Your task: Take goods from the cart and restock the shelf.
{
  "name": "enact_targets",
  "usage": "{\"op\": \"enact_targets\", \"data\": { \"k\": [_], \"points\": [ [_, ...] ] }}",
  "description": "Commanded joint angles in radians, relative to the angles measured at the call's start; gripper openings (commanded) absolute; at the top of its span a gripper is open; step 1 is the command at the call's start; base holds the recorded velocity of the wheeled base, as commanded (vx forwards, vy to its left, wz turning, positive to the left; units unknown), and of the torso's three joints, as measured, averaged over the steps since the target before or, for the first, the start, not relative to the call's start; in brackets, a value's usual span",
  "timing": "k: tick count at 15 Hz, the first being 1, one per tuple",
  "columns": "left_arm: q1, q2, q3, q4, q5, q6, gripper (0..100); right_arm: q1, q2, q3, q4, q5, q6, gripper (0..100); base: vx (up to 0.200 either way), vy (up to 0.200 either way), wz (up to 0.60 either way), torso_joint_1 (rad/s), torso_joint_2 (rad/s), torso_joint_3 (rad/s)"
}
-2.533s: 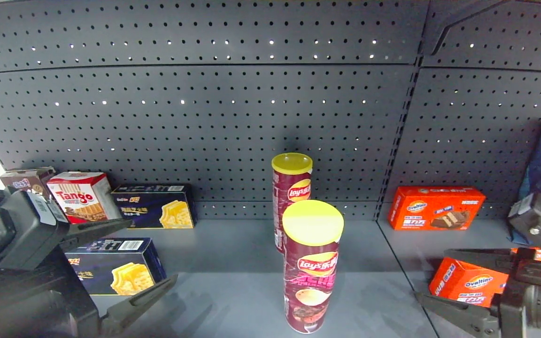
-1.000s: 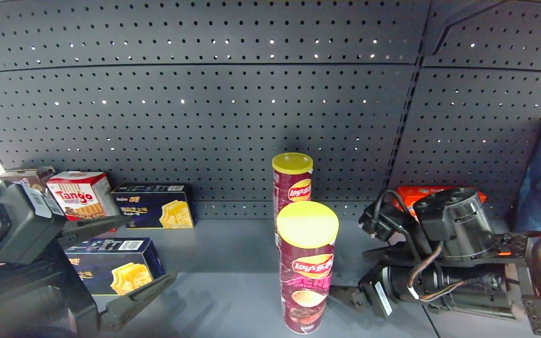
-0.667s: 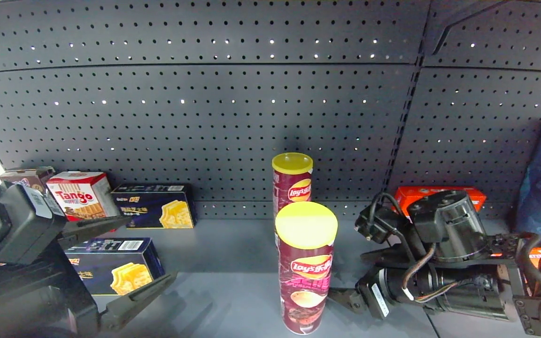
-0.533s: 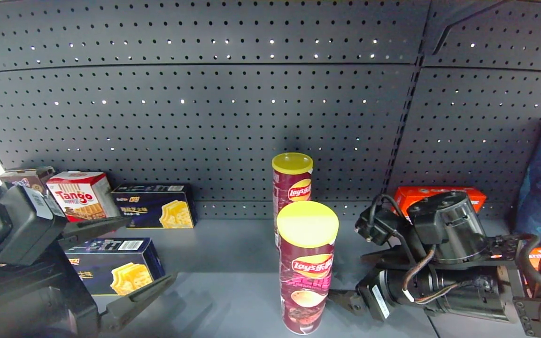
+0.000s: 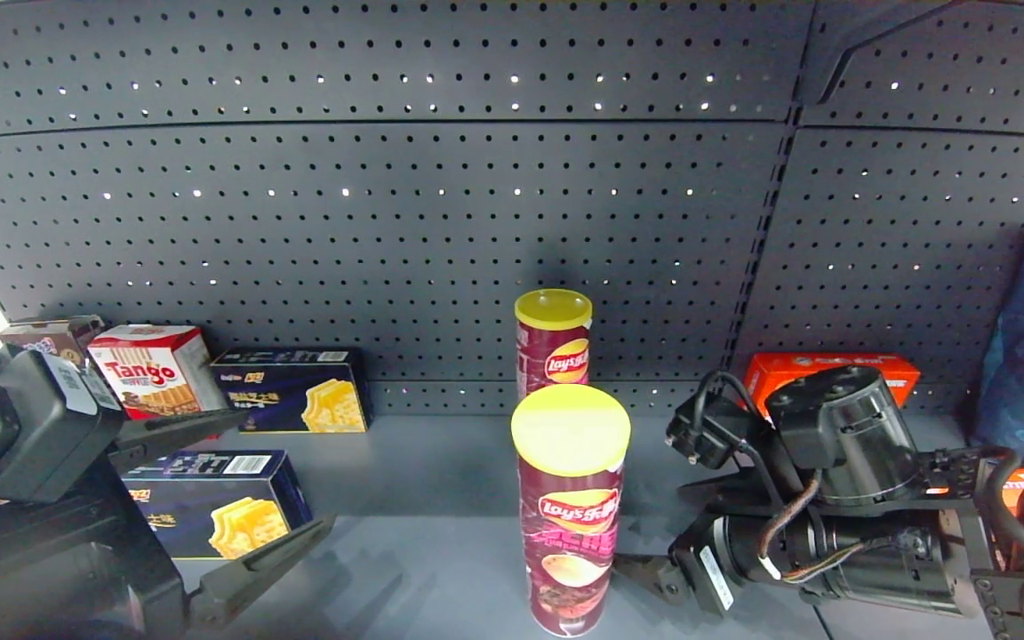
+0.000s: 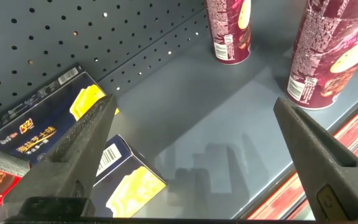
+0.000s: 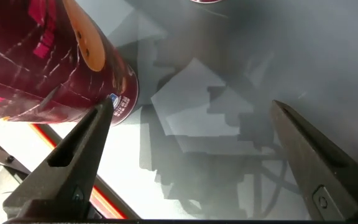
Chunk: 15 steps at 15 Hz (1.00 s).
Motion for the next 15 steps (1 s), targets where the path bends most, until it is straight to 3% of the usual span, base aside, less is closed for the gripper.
{"op": "enact_targets", "data": {
  "k": [1,15],
  "points": [
    [0.000,-0.001,0.000,-0.001,0.000,0.000,100,0.009,-0.001,-0.001,0.000,0.000,0.000,100,0.000,0.000,0.00,0.000,0.00,0.000],
    [0.000,-0.002,0.005,-0.001,0.000,-0.020,100,0.012,0.034,-0.004,0.000,0.000,-0.001,100,0.000,0.000,0.00,0.000,0.00,0.000]
  ]
}}
